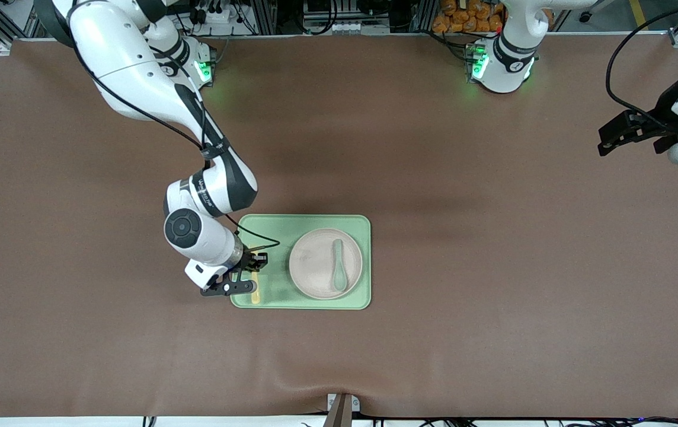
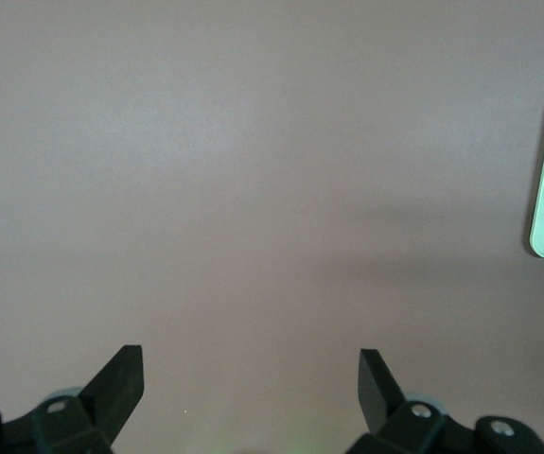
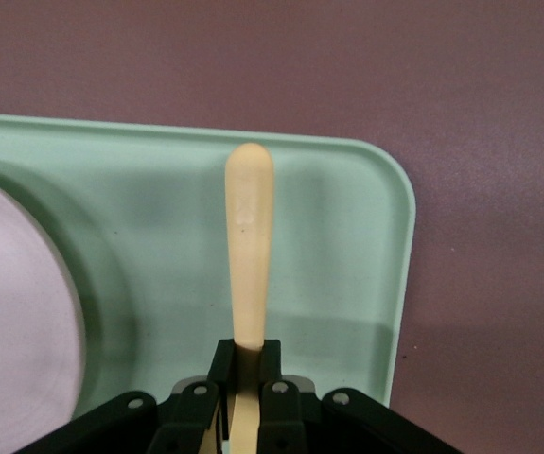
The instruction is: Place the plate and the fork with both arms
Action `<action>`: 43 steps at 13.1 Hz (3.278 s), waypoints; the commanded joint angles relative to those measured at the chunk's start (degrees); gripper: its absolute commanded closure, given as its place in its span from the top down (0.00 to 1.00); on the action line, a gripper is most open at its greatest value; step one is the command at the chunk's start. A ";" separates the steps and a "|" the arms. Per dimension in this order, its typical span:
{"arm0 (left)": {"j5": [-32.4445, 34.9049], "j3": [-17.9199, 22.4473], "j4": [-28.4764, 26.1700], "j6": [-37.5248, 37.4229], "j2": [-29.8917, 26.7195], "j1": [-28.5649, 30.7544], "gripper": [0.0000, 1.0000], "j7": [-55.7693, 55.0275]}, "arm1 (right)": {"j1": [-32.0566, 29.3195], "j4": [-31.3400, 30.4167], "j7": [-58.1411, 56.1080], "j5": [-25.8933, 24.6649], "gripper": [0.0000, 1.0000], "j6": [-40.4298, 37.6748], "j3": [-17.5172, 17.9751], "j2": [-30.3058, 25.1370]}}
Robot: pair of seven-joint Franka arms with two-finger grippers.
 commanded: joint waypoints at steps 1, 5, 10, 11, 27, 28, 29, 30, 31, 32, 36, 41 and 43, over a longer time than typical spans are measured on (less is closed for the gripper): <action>0.01 -0.09 0.78 -0.67 0.65 0.24 1.00 0.99 | -0.82 -6.52 -0.24 1.30 0.00 6.17 1.03 -2.71; 0.01 -0.09 0.69 -0.67 0.65 0.33 1.00 0.99 | 0.41 -6.61 0.90 1.92 0.48 6.10 0.94 -2.27; -0.08 -0.09 0.60 -0.85 0.30 0.42 1.00 1.08 | 0.15 -5.47 -0.06 1.65 1.00 3.64 0.85 -3.41; -0.08 -0.09 0.69 -0.76 0.30 0.34 1.00 1.08 | -0.46 -4.51 -0.15 1.56 1.00 1.20 0.68 -4.37; -0.16 -0.09 0.69 -0.41 -0.49 0.77 1.00 1.25 | -18.74 -2.30 -6.04 -3.97 1.00 -37.76 0.06 -34.51; -0.25 0.00 0.69 -0.32 -0.49 0.77 1.00 1.25 | -20.23 -2.83 -6.04 -3.97 1.00 -38.81 0.06 -36.09; -0.34 0.00 0.78 -0.23 -0.49 0.77 1.00 1.17 | -20.41 -3.96 -6.04 -3.97 1.00 -39.34 -0.03 -38.46; -0.34 0.00 0.78 -0.23 -0.49 0.77 1.00 1.17 | -20.33 -5.80 -5.95 -3.97 1.00 -39.35 -0.03 -41.09; -0.25 0.00 0.78 -0.23 -0.58 0.77 1.00 1.25 | -20.42 -7.13 -5.95 -3.97 1.00 -39.69 -0.03 -43.21; -0.25 0.09 0.78 -0.23 -0.58 0.77 1.00 1.43 | -20.50 -8.79 -5.95 -3.97 1.00 -40.31 -0.03 -45.40; -0.16 0.17 0.51 -0.32 -1.02 2.09 1.00 1.87 | -22.35 -6.29 -6.57 -4.06 1.00 -40.66 -0.03 -45.88; -0.52 0.26 0.78 0.21 -0.85 2.96 1.00 3.01 | -20.77 0.07 -6.04 -10.83 1.00 -44.26 0.50 -43.23; -0.43 0.18 0.78 0.74 -0.84 2.97 1.00 3.45 | -21.03 0.50 -5.86 -9.61 1.00 -44.18 0.41 -42.97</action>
